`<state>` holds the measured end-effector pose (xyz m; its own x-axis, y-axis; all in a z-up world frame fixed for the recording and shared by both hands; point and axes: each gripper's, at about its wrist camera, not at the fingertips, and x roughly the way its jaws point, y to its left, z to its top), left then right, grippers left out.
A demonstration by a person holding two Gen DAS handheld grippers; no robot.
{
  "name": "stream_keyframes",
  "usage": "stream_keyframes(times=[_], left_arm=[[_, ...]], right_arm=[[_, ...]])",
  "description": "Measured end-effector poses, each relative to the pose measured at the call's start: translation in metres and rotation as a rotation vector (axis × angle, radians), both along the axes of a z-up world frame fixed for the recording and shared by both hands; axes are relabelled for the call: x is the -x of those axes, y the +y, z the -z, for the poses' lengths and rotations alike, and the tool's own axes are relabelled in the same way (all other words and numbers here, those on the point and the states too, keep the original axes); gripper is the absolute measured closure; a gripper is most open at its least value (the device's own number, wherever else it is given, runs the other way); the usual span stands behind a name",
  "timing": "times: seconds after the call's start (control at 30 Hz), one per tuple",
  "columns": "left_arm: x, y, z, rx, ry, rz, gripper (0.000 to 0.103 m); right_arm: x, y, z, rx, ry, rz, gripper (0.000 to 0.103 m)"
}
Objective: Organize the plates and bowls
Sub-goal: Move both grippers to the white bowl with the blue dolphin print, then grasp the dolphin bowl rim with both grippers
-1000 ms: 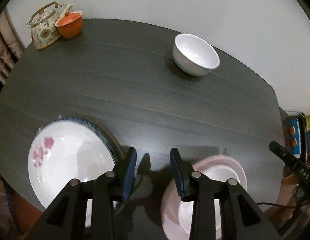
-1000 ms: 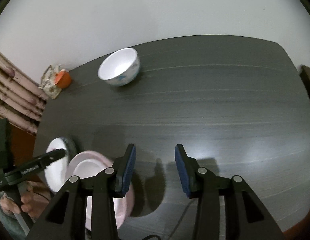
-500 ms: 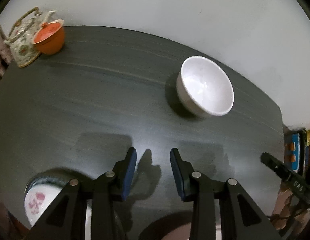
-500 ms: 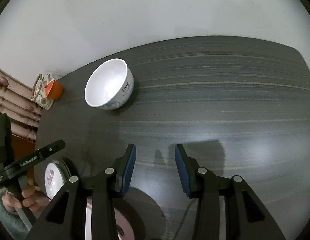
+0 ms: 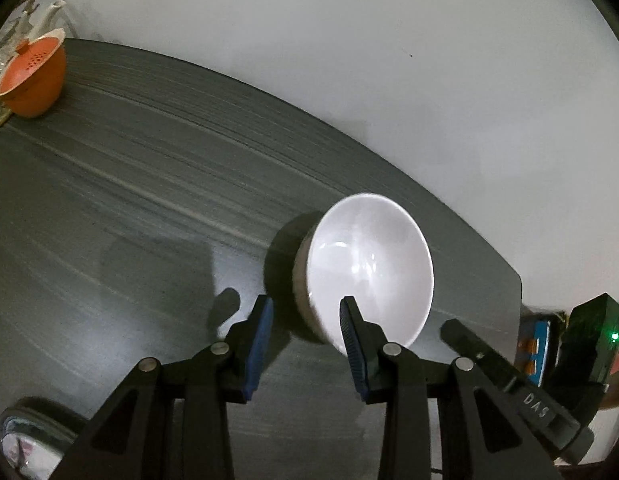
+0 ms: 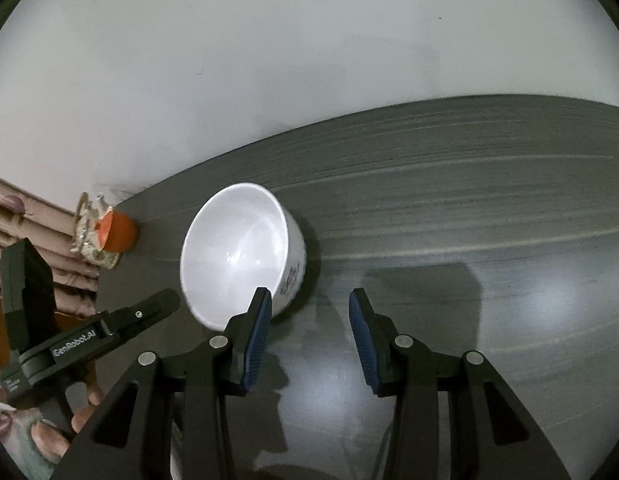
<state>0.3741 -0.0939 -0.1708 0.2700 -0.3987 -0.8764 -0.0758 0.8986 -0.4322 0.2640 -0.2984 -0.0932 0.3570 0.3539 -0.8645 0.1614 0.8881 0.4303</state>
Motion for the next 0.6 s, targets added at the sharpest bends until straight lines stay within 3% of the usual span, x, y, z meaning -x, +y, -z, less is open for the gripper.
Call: stream_keyframes(times=[0.43,0.5,0.53,0.6], left_arm=[[-0.009,-0.02,0.03,-0.07,0.046,0.032,0.07],[-0.011,-0.026,0.033,-0.078,0.05,0.038,0.073],[-0.01,-0.027,0.035,-0.072,0.054,0.043,0.084],[-0.008,-0.028,0.036,-0.061,0.055,0.043,0.085]], right_arm=[[-0.035,0.026,0.034,0.041,0.09,-0.02,0.067],[-0.039,0.035,0.037,0.043,0.093,-0.036,0.075],[-0.04,0.038,0.037,0.04,0.091,-0.04,0.077],[-0.041,0.042,0.036,0.027,0.085,-0.051,0.086]])
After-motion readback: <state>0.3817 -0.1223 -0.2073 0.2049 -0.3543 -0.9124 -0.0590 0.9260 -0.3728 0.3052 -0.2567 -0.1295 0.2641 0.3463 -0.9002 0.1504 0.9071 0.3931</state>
